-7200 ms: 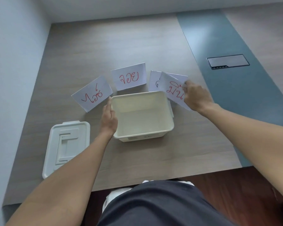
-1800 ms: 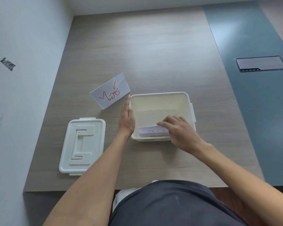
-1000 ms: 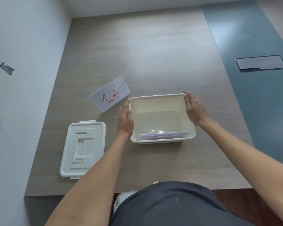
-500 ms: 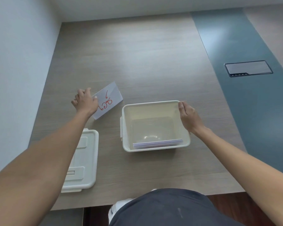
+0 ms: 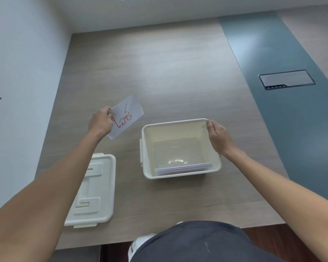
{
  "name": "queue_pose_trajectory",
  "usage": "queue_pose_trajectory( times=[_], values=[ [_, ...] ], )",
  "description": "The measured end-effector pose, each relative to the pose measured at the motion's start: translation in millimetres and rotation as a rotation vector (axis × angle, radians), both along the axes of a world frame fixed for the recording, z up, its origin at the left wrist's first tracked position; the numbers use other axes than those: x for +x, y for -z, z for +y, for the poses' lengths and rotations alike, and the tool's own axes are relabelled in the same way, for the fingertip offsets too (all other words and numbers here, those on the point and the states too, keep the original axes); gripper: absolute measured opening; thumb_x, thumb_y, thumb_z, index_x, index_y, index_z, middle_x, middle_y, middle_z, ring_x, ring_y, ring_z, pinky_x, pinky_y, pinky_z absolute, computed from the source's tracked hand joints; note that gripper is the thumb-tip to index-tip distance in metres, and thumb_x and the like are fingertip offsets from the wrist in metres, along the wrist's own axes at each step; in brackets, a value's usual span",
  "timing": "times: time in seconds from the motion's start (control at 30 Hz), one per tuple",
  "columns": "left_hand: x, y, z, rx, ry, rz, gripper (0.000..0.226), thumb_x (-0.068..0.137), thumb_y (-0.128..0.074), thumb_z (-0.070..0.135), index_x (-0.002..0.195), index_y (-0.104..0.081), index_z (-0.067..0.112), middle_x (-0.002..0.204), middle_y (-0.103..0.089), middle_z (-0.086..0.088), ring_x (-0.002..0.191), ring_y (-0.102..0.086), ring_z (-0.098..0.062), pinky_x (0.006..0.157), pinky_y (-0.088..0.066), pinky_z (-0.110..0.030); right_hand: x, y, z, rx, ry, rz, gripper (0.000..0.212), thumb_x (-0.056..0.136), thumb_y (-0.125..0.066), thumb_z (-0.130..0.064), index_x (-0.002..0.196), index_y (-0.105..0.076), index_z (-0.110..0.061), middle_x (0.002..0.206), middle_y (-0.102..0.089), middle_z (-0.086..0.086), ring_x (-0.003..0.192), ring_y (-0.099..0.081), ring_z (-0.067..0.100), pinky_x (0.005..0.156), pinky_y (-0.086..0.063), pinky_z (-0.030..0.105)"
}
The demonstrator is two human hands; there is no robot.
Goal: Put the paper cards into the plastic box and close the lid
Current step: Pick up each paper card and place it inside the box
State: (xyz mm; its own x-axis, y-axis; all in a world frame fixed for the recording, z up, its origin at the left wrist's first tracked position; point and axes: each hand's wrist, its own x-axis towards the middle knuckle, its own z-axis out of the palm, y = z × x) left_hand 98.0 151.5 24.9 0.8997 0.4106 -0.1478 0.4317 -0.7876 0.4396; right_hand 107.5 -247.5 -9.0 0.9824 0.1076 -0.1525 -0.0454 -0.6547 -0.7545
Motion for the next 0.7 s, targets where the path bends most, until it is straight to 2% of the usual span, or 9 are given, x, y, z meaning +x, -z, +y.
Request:
queue_pose_trajectory(
  times=[0.17, 0.27, 0.37, 0.4, 0.43, 0.5, 0.57, 0.7],
  values=[
    [-2, -58, -26, 0.043, 0.152, -0.143, 0.026, 0.095, -0.045, 0.011, 0.112, -0.065, 0.011, 0.107, -0.071, -0.021, 0.098, -0.066, -0.039, 0.081, -0.053, -0.044, -1, -3, 1, 0.009, 0.010, 0.022, 0.050, 0.105, -0.028, -0.040, 0.076, -0.047, -0.004, 0.075, -0.055, 0.010, 0.075, -0.050, 0.026, 0.068, -0.035, 0.039],
    [-9, -89, -45, 0.048, 0.229, -0.221, 0.025, 0.094, -0.044, 0.014, 0.111, -0.063, 0.014, 0.105, -0.071, -0.017, 0.094, -0.067, -0.038, 0.077, -0.056, -0.046, -2, -4, 1, 0.025, 0.023, 0.045, 0.048, 0.105, -0.029, -0.040, 0.070, -0.041, -0.009, 0.069, -0.048, 0.003, 0.071, -0.046, 0.023, 0.065, -0.031, 0.037],
    [-20, -114, -67, 0.025, 0.305, -0.324, 0.025, 0.094, -0.045, 0.015, 0.110, -0.064, 0.014, 0.105, -0.070, -0.012, 0.093, -0.066, -0.032, 0.077, -0.056, -0.045, -2, -4, 1, 0.050, 0.041, 0.093, 0.052, 0.104, -0.029, -0.043, 0.073, -0.042, -0.003, 0.072, -0.051, 0.008, 0.076, -0.049, 0.028, 0.065, -0.034, 0.037],
    [-24, -121, -76, 0.014, 0.333, -0.352, 0.024, 0.095, -0.046, 0.014, 0.110, -0.064, 0.013, 0.105, -0.070, -0.010, 0.092, -0.065, -0.030, 0.077, -0.055, -0.043, -2, -4, 1, 0.071, 0.045, 0.113, 0.056, 0.104, -0.029, -0.045, 0.078, -0.047, 0.001, 0.080, -0.059, 0.014, 0.082, -0.054, 0.032, 0.068, -0.037, 0.037],
    [-29, -126, -84, -0.004, 0.361, -0.368, 0.023, 0.096, -0.047, 0.013, 0.110, -0.065, 0.012, 0.105, -0.069, -0.008, 0.090, -0.064, -0.026, 0.077, -0.054, -0.039, -2, -3, 0, 0.086, 0.045, 0.134, 0.061, 0.104, -0.029, -0.046, 0.089, -0.054, 0.007, 0.096, -0.066, 0.021, 0.095, -0.058, 0.037, 0.075, -0.041, 0.038],
    [-41, -130, -101, -0.053, 0.416, -0.373, 0.021, 0.097, -0.049, 0.011, 0.110, -0.065, 0.011, 0.104, -0.069, -0.007, 0.089, -0.063, -0.022, 0.077, -0.051, -0.034, -1, -4, -1, 0.108, 0.039, 0.164, 0.063, 0.104, -0.028, -0.046, 0.118, -0.055, 0.010, 0.127, -0.060, 0.024, 0.121, -0.052, 0.038, 0.096, -0.041, 0.040],
    [-53, -124, -115, -0.093, 0.479, -0.356, 0.022, 0.095, -0.050, 0.007, 0.110, -0.066, 0.007, 0.106, -0.070, -0.010, 0.094, -0.065, -0.025, 0.081, -0.051, -0.035, 0, -4, -2, 0.130, 0.022, 0.180, 0.063, 0.104, -0.028, -0.046, 0.128, -0.051, 0.008, 0.137, -0.055, 0.022, 0.130, -0.048, 0.036, 0.104, -0.036, 0.038],
    [-75, -84, -137, -0.115, 0.591, -0.243, 0.027, 0.090, -0.056, 0.001, 0.115, -0.066, 0.004, 0.110, -0.070, -0.013, 0.101, -0.065, -0.030, 0.087, -0.052, -0.041, 1, -4, -4, 0.161, -0.018, 0.219, 0.057, 0.104, -0.026, -0.046, 0.145, -0.044, -0.011, 0.154, -0.040, 0.006, 0.144, -0.033, 0.018, 0.111, -0.023, 0.024]
  ],
)
